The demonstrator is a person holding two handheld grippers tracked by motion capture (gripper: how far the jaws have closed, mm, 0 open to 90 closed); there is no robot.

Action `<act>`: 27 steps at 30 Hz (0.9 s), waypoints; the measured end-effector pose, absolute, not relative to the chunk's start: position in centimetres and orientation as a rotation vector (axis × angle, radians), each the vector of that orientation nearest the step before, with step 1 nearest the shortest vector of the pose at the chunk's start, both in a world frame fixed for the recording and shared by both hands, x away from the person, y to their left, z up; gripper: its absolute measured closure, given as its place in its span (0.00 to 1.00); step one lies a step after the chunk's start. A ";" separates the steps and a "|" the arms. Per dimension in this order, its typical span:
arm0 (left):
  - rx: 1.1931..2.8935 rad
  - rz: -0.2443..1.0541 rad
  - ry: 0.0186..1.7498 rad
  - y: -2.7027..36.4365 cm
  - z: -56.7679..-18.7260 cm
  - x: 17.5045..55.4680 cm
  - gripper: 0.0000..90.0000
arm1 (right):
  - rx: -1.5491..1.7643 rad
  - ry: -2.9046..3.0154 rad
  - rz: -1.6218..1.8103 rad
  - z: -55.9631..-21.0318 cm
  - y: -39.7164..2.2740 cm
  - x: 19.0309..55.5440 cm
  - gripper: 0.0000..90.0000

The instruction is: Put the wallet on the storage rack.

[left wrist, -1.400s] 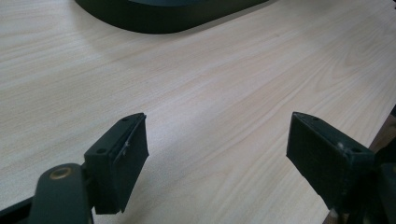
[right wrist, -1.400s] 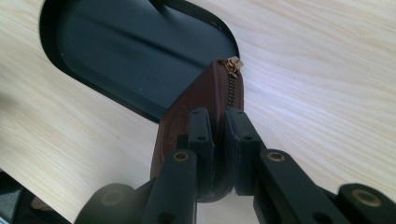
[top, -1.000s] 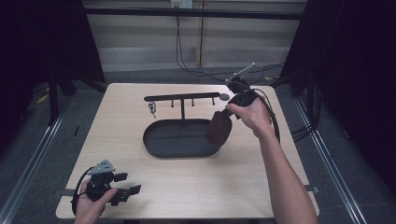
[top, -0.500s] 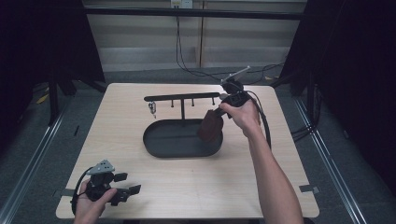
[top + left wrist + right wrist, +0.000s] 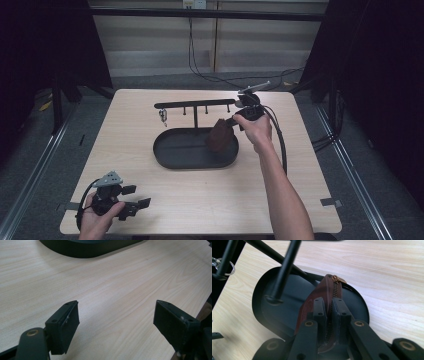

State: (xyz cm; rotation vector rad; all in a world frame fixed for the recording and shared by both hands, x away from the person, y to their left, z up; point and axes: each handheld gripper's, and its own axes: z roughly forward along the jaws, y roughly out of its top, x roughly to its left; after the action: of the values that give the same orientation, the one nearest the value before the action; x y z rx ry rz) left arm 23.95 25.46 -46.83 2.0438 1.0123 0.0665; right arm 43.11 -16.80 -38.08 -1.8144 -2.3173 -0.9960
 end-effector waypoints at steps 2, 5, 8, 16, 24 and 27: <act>2.042 0.064 1.011 25.4 -46.8 23.9 0.23 | -1.836 -2.304 -1.018 -38.5 -16.8 43.0 0.91; 2.041 0.067 1.010 25.5 -46.8 24.0 0.23 | -1.857 -2.294 -1.025 -39.2 -16.8 42.9 0.91; 2.047 0.066 1.009 25.5 -46.8 24.0 0.23 | -1.843 -2.285 -1.036 -40.0 -16.6 42.8 0.91; 2.048 0.066 1.007 25.5 -46.8 24.0 0.23 | -1.827 -2.268 -1.057 -41.6 -16.4 42.6 0.91; 2.051 0.070 1.010 25.5 -46.8 24.0 0.23 | -1.864 -2.292 -1.005 -42.9 -17.0 42.5 0.92; 2.044 0.070 1.012 25.5 -46.8 24.0 0.23 | -1.856 -2.266 -1.050 -43.6 -17.0 42.4 0.93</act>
State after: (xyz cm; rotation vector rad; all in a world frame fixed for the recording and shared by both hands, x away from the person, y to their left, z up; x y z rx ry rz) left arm 24.00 25.52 -46.81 2.0441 1.0122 0.0702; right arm 42.43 -16.99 -43.60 -1.8562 -2.2659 -1.0497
